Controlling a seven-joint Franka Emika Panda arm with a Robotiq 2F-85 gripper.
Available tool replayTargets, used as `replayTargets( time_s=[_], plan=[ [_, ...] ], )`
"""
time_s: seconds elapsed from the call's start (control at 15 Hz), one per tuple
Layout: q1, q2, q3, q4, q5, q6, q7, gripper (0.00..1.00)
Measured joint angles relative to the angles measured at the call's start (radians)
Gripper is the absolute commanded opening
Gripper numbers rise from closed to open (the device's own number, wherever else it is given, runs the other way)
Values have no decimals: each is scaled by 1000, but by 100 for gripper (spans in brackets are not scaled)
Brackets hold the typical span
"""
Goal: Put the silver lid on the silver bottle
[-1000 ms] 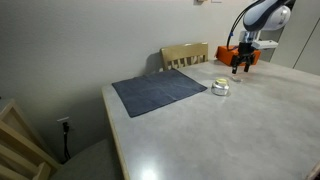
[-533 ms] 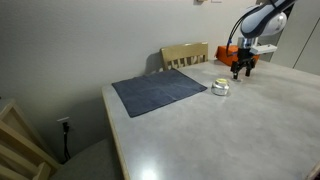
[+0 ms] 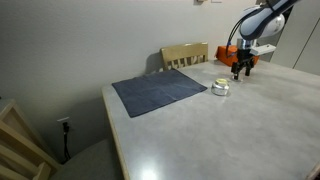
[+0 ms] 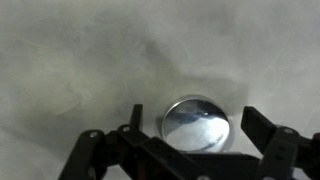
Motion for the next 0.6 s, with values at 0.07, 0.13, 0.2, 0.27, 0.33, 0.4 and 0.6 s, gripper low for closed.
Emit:
replayTargets(
  time_s=[0.07, 0.13, 0.2, 0.27, 0.33, 0.4, 0.6],
  plan=[
    [-2, 1, 0, 3, 0, 0, -8, 100],
    [-3, 2, 0, 6, 0, 0, -16, 100],
    [-6, 3, 0, 9, 0, 0, -27, 100],
    [-9, 6, 2, 14, 1, 0, -39, 100],
    [-13, 12, 4, 22, 1, -3, -51, 100],
    [-15, 20, 5, 30, 1, -16, -61, 100],
    [-14, 35, 5, 47, 0, -44, -65, 100]
  ],
)
